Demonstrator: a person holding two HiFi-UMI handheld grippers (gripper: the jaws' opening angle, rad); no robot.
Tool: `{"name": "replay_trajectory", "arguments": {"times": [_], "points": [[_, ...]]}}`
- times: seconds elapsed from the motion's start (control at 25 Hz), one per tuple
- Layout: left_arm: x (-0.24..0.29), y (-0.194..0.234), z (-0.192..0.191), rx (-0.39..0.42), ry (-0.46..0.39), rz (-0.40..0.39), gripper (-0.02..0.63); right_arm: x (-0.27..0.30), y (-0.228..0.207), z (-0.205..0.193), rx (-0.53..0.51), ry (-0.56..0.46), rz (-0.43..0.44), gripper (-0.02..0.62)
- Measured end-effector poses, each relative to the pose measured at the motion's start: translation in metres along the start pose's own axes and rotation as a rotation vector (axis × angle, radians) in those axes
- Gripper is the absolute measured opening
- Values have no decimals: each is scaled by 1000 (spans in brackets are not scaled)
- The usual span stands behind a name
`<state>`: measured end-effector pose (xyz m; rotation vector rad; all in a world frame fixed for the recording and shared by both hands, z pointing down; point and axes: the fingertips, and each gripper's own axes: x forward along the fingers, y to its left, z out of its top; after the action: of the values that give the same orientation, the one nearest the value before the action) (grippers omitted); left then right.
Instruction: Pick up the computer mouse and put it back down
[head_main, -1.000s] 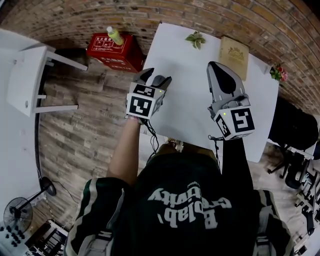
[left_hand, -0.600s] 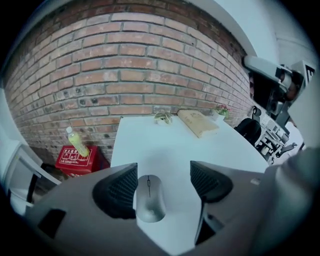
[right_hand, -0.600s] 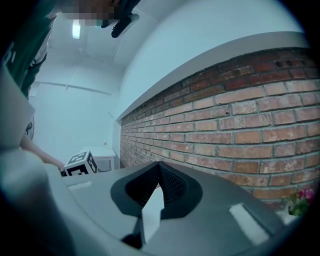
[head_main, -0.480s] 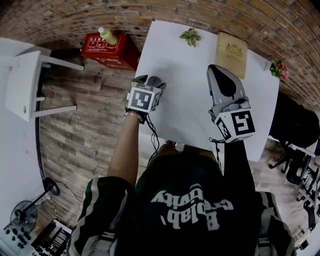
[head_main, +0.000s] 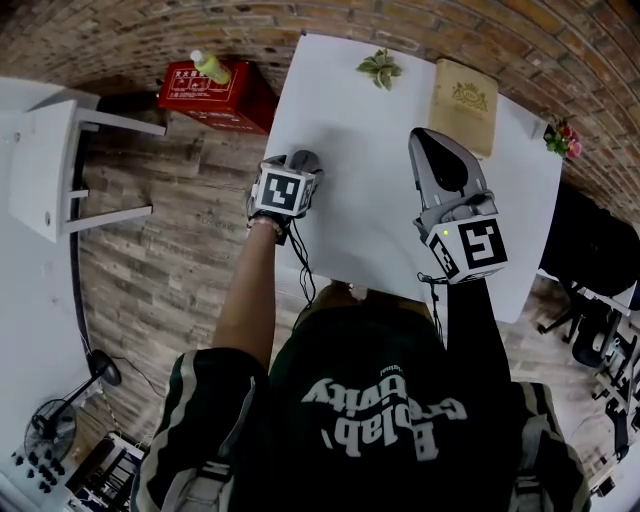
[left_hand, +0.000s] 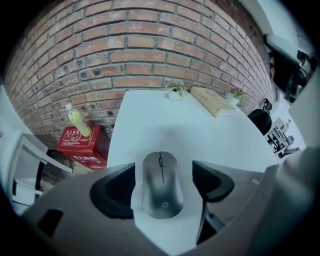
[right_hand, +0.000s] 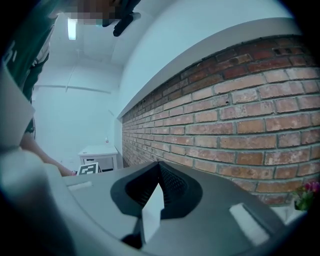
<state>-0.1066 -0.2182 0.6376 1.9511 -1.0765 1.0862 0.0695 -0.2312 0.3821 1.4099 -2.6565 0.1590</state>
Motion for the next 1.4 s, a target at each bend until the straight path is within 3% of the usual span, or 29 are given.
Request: {"name": "replay_trajectory", "arguments": {"times": [0.56,0.72,0.88,1.0,1.4], "points": [[25,8,-22,24,107,53,380,6,0,-8,-25,25,2,14],[31,6,-16,41,75,48,380,7,-2,-9,-24,26,-3,14],[28,8,-19,28,96,67,380,7,-1,-12,-6,30,2,14],[26,7,-19,10,108,78,293,7,2,-15,1,32,3,14],[23,-7,-21,47,72,24,290,4,8,-11,-12,30,-8,14]]}}
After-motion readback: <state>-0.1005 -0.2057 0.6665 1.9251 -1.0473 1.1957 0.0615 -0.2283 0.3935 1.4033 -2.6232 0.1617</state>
